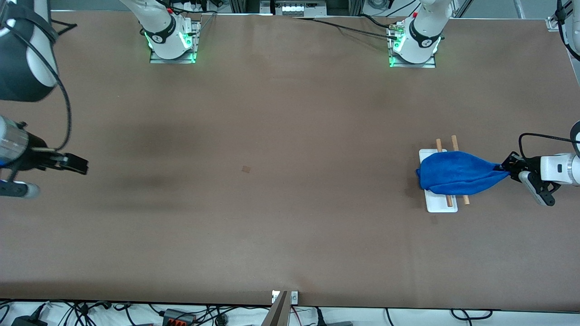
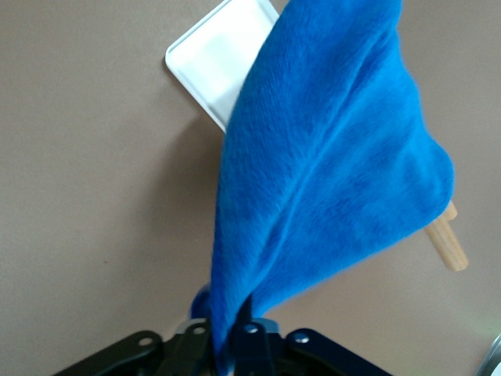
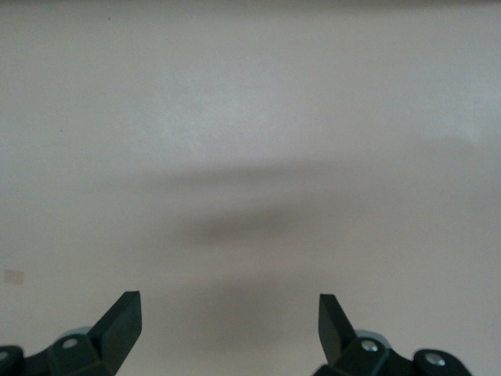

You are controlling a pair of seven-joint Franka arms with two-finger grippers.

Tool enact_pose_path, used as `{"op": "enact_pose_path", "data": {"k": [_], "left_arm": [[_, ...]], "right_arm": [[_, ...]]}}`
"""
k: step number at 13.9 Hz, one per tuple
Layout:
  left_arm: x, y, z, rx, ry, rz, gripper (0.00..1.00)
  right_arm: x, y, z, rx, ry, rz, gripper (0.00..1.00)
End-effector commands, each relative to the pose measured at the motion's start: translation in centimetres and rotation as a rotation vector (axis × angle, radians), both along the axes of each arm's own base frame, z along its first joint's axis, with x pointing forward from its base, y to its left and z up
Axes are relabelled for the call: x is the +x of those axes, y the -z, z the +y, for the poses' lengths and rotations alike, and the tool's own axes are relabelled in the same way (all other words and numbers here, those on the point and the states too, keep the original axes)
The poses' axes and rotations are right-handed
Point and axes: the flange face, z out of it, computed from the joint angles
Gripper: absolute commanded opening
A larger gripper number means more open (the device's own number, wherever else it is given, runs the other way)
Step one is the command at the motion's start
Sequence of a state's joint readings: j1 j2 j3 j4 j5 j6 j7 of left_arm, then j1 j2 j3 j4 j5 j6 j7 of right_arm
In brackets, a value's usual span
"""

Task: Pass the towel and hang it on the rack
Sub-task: 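Lower the towel onto the dowels and open the left gripper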

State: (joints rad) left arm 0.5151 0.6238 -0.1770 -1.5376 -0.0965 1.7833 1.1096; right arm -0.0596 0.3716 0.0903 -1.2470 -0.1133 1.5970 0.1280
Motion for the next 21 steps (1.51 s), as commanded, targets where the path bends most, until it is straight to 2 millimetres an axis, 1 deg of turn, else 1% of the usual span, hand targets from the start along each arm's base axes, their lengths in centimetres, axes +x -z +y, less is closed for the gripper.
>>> {"op": "enact_pose_path", "data": {"k": [1, 2, 3, 5, 7, 8, 9, 11, 12, 13, 14, 16, 17, 18, 19, 20, 21], "left_arm": [[0.7, 0.0, 0.1, -0.009, 0.014, -0.013, 0.73], [0.7, 0.0, 0.1, -0.012, 0.019, -0.016, 0.88], [0.6, 0.0, 0.1, -0.013, 0.017, -0.014, 1.0], [0.8, -0.6, -0.3, -0.012, 0.027, -0.015, 1.0], [1.1, -1.6, -0.6, -0.004, 0.022, -0.028, 1.0], [1.7, -3.2, -0.6, 0.011, 0.023, -0.052, 1.0], [2.3, -4.1, -1.0, 0.019, 0.013, -0.062, 1.0], [2.7, -6.1, -1.3, 0.027, -0.056, -0.021, 1.0], [2.9, -7.7, -1.7, 0.029, -0.085, 0.003, 1.0], [3.1, -9.2, -2.3, 0.03, -0.115, 0.028, 1.0], [3.2, -11.0, -2.8, 0.036, -0.15, 0.062, 1.0], [3.1, -15.1, -4.3, 0.057, -0.203, 0.108, 1.0], [3.1, -16.7, -5.4, 0.074, -0.223, 0.112, 1.0], [3.3, -18.1, -7.2, 0.095, -0.235, 0.103, 1.0], [3.6, -19.1, -9.6, 0.124, -0.236, 0.102, 1.0], [3.6, -19.8, -10.8, 0.137, -0.24, 0.102, 1.0], [3.4, -20.7, -11.2, 0.151, -0.266, 0.098, 1.0]], "right_arm": [[-2.1, -1.2, -2.5, 0.06, -0.01, 0.01, 1.0], [-2.3, -1.5, -2.6, 0.059, -0.038, 0.005, 1.0], [-2.8, -1.7, -2.7, 0.058, -0.05, 0.006, 1.0], [-4.4, -2.2, -3.0, 0.042, -0.048, 0.013, 1.0], [-5.1, -1.8, -2.8, 0.04, -0.045, 0.025, 1.0], [-5.8, -1.3, -2.8, 0.041, -0.042, 0.031, 1.0], [-6.6, -0.8, -2.8, 0.041, -0.044, 0.023, 1.0], [-8.7, -0.2, -2.4, 0.018, -0.058, -0.009, 1.0], [-9.7, 0.3, -2.3, 0.003, -0.066, -0.02, 1.0], [-10.2, 0.4, -2.3, 0.003, -0.063, -0.019, 1.0], [-10.2, 0.2, -2.3, 0.004, -0.063, -0.019, 1.0], [-10.5, 0.1, -1.9, 0.01, -0.064, 0.005, 1.0], [-10.5, -0.5, -1.9, 0.019, -0.058, 0.005, 1.0], [-10.4, -0.8, -1.6, 0.022, -0.062, 0.0, 1.0], [-10.3, -1.4, -1.4, 0.022, -0.065, -0.011, 1.0], [-10.1, -1.5, -1.4, 0.021, -0.085, -0.012, 1.0], [-10.1, -1.4, -1.6, 0.02, -0.087, -0.009, 1.0]]}}
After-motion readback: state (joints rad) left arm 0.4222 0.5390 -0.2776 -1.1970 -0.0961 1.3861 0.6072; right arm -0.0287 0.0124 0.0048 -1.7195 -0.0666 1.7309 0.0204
